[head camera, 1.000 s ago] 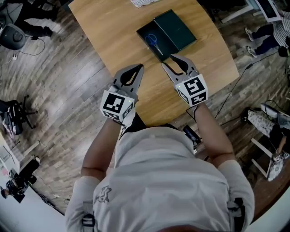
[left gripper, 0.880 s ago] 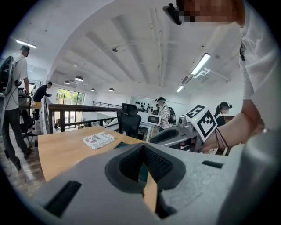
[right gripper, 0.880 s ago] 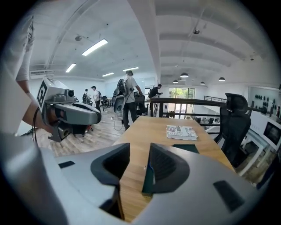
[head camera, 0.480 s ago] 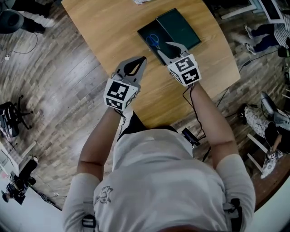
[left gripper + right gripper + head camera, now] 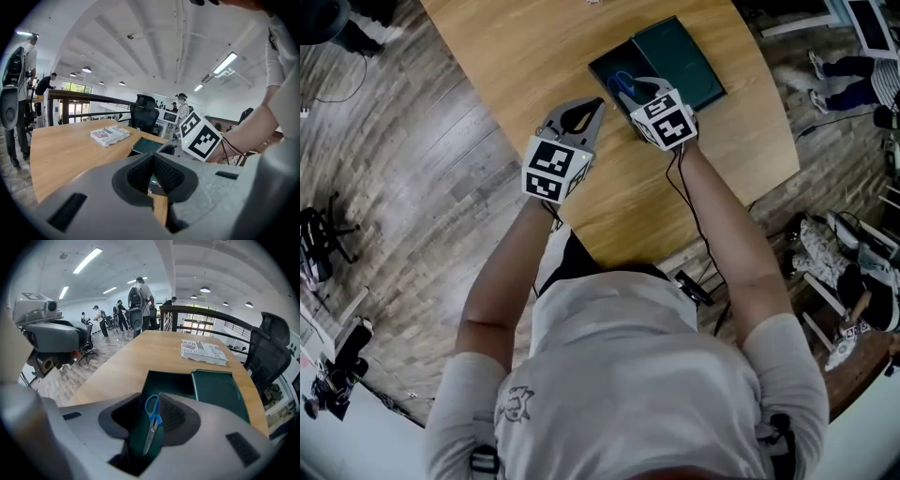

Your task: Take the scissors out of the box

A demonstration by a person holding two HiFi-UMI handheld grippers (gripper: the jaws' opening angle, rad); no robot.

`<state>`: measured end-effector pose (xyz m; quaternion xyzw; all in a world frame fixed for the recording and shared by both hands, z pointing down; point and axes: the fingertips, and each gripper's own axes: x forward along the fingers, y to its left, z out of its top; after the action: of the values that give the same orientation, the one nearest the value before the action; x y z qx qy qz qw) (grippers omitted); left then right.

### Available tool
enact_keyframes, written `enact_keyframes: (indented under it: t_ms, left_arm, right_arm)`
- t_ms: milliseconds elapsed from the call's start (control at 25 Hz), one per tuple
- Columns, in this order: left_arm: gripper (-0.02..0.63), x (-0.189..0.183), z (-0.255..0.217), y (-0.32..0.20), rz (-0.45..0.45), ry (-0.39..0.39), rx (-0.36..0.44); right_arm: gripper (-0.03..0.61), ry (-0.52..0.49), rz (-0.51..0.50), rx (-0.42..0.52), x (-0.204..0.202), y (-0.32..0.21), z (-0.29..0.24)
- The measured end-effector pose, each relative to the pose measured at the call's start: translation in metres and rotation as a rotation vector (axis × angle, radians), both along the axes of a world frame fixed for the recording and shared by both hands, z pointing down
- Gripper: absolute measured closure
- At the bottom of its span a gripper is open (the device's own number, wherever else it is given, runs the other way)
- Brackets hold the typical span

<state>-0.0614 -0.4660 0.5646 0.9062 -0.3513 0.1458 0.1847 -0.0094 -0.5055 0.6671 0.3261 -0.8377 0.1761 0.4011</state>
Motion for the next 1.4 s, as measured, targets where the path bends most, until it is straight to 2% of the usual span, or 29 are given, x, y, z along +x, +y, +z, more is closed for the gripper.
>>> enact_keyframes:
  t_ms: [480,720,1080,1400]
  left_arm:
    - [0.609,-0.004,0.034,-0.017,-0.013,0.003,-0.063]
    - [0.609,-0.004,0.040,-0.035,-0.023,0.018,-0.073]
    - [0.609,-0.011,0.048,-0.021,-0.048,0.018,-0.082]
    - [0.609,-0.012,0.048,-0.014,-0.055,0.017,-0.083]
  right_arm:
    - [0.459,0.118,0.005,-0.140,0.000,-0.017,0.064]
    - [0.457,0.131,0.004,-0.177,-0.002,-0.034,0.085]
    - [0.486,0.184,0.018,-0.163,0.003,-0.024,0.089]
    - [0.489,0.162,0.021,-0.161,0.001,-0.030,0.092]
